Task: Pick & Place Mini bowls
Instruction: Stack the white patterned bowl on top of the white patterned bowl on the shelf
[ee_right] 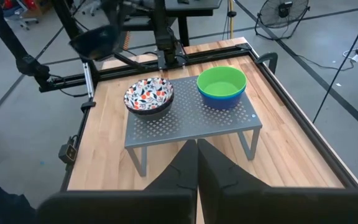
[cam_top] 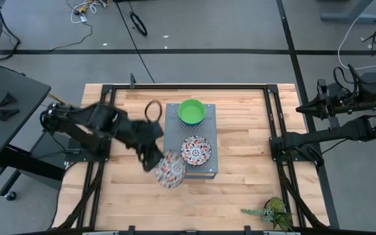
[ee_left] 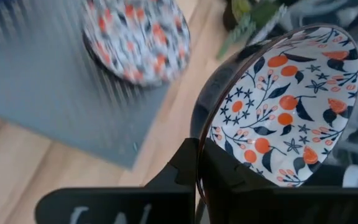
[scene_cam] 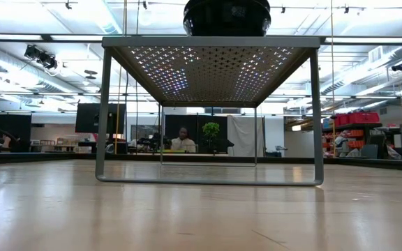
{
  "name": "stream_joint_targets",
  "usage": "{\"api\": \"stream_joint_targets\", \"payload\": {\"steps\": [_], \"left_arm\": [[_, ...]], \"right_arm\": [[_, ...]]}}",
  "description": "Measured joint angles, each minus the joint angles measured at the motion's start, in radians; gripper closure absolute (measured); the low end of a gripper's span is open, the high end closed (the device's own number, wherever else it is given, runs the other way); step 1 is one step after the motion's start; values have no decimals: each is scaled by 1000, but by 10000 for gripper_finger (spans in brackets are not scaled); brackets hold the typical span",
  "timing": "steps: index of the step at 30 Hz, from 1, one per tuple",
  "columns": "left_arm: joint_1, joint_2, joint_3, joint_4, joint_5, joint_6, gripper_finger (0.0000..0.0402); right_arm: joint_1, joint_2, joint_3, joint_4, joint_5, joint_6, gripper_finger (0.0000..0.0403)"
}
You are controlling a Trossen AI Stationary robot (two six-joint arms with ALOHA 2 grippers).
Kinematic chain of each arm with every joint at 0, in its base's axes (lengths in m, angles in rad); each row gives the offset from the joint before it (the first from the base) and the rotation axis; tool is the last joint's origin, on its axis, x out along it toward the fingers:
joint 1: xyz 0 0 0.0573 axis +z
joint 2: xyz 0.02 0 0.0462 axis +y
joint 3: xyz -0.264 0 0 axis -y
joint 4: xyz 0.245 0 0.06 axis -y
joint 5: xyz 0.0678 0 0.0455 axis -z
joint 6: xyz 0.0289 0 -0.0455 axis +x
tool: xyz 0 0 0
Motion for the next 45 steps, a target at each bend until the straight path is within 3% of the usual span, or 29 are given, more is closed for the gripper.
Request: {"api": "stream_joint_targets", "payload": {"steps": [7,15,31,45], "left_arm": [[155,13,0,114,85,102,392],[252,42,0,230,124,147,393],[274,152,-1,234,221,164,393],[353,224,35,202,365,167,393]], "right_arm": [[0,0,0,0,0,0,400],[0,0,0,0,0,0,400],[0,0,0,0,0,0,400],[0,0,0,0,0,0,400]]}}
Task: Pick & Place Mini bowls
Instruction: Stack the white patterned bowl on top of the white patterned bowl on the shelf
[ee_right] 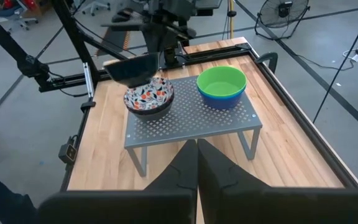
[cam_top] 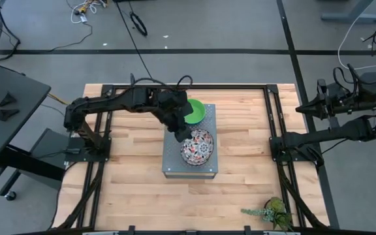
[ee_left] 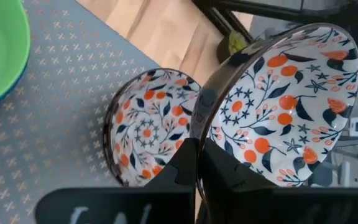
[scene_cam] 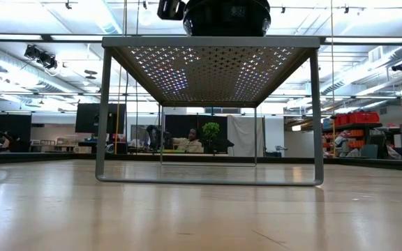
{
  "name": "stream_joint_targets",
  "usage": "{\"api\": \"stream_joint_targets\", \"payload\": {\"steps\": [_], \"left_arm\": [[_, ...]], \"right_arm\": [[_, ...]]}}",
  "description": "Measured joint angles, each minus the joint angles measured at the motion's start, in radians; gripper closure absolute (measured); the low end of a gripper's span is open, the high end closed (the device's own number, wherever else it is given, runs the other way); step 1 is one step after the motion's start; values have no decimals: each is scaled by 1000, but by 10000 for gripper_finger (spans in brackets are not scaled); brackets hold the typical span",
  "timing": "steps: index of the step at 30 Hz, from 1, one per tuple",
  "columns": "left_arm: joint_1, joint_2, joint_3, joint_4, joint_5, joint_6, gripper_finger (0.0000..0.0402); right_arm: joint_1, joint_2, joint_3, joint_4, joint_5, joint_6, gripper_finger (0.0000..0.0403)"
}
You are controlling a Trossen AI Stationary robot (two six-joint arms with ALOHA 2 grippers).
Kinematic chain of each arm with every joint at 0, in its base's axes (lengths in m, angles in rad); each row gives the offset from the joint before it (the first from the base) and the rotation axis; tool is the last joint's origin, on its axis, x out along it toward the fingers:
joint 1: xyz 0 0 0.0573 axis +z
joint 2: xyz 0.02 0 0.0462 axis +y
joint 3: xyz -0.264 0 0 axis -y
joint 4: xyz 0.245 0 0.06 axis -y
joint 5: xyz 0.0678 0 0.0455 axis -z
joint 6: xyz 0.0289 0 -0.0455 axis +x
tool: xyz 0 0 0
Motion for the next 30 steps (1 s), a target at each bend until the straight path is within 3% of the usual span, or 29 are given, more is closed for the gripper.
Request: {"api": "stream_joint_targets", "payload": {"steps": [9,18,30], "left_arm": [[40,38,162,-240,-2,31,393],[60,131,333,-398,59,50,393],[35,229,416,-427,69,25,393]], "right_arm": [[0,0,0,0,0,0,400],[0,0,0,0,0,0,400],[0,0,0,0,0,0,400]]}}
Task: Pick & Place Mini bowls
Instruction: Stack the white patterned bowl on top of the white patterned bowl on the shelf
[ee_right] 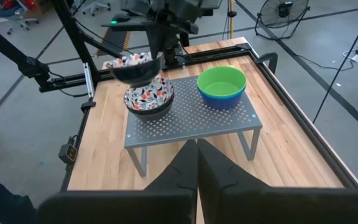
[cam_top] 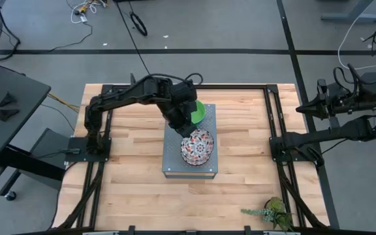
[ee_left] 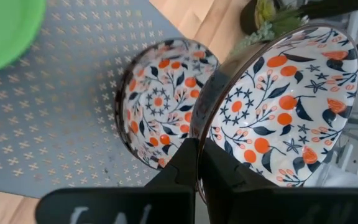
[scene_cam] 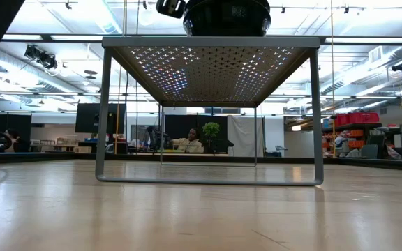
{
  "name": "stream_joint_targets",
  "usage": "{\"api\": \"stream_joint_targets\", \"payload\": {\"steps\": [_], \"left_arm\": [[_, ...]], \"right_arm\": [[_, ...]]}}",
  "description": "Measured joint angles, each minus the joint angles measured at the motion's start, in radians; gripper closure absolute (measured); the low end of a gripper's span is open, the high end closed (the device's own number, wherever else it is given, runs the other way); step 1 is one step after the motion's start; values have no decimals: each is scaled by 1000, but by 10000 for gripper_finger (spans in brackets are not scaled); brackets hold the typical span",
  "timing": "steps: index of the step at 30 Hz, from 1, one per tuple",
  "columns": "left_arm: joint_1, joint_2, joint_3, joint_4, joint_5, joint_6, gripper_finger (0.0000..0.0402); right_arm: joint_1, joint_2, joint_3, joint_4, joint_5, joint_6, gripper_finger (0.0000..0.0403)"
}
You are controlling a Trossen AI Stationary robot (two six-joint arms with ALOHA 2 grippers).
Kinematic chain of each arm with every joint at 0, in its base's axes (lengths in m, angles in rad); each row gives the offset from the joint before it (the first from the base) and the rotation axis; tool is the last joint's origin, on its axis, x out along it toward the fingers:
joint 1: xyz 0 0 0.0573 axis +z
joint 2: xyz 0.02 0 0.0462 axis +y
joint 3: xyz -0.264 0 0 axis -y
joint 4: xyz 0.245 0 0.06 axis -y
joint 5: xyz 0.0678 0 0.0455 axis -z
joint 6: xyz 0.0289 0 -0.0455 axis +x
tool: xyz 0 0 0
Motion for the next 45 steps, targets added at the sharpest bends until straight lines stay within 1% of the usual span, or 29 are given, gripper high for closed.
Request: {"api": "stream_joint_targets", "payload": {"steps": [9,12,17,28,40,45], "left_arm": [[-30,5,0,-4,-63,-36,393],[-30,9,0,-8,-63,-50,393],[-29,52,-2,-49,-64,-47,393],[-22,87,-2,-108,-99,-25,393],[-20,109,-2,-109,-103,-18,392],[-20,108,-2,-103,-112,-18,379]], "right_arm": [[0,0,0,0,0,0,400],[0,0,0,0,0,0,400],[0,0,0,0,0,0,400],[0,0,0,0,0,0,400],[0,0,0,0,0,0,400],[0,0,0,0,0,0,400]]}}
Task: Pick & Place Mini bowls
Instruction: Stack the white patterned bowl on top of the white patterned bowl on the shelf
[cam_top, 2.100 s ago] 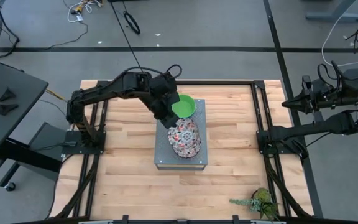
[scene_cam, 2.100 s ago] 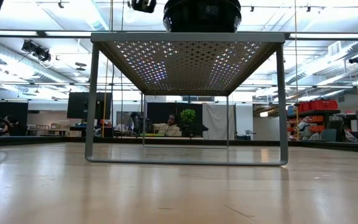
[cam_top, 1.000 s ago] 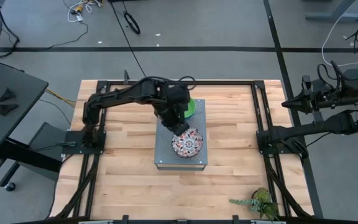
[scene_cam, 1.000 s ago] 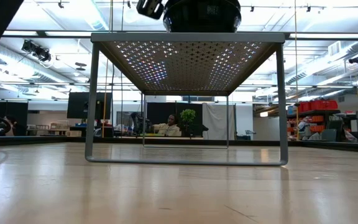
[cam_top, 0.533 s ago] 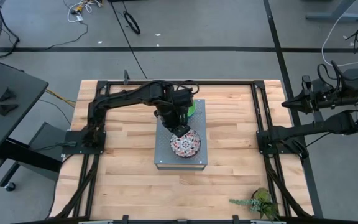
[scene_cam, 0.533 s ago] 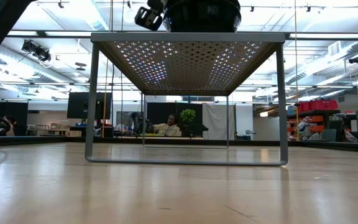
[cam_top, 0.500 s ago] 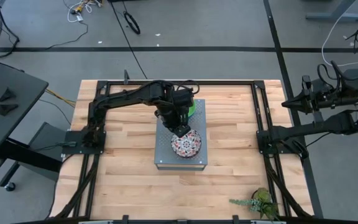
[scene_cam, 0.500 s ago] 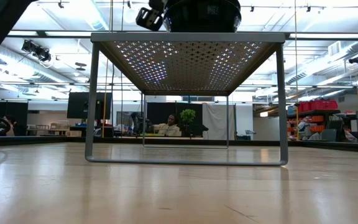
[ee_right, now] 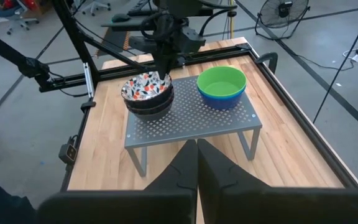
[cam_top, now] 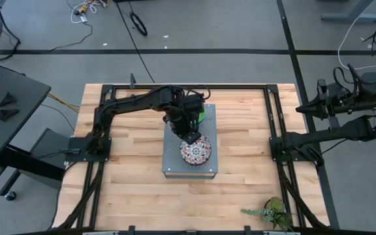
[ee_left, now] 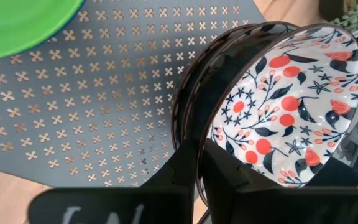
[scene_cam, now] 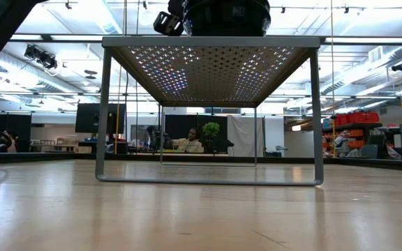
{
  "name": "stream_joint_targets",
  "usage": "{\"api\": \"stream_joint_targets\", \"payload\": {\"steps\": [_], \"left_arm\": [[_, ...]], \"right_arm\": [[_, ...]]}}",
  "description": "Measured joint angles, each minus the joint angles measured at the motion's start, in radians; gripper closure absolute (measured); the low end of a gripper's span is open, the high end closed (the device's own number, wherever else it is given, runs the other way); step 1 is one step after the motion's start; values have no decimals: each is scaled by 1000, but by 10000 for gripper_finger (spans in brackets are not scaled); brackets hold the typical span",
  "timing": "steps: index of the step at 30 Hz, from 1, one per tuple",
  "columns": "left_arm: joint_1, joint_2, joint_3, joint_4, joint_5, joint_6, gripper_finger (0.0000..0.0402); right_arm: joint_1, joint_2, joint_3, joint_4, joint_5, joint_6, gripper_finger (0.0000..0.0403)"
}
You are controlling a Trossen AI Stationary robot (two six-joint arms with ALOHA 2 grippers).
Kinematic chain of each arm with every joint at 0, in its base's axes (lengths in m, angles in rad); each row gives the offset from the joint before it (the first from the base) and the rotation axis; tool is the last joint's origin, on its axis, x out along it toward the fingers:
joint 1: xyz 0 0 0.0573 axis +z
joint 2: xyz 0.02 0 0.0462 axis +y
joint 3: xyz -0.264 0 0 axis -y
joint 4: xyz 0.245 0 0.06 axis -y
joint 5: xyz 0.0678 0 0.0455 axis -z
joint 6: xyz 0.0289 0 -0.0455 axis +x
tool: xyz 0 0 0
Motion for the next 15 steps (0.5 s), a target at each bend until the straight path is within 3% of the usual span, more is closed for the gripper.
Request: {"api": "stream_joint_targets", "payload": {"steps": [15], "left_arm": [[0,0,0,3,-7,14,339]], "right_arm": [[0,0,0,0,0,0,400]]}}
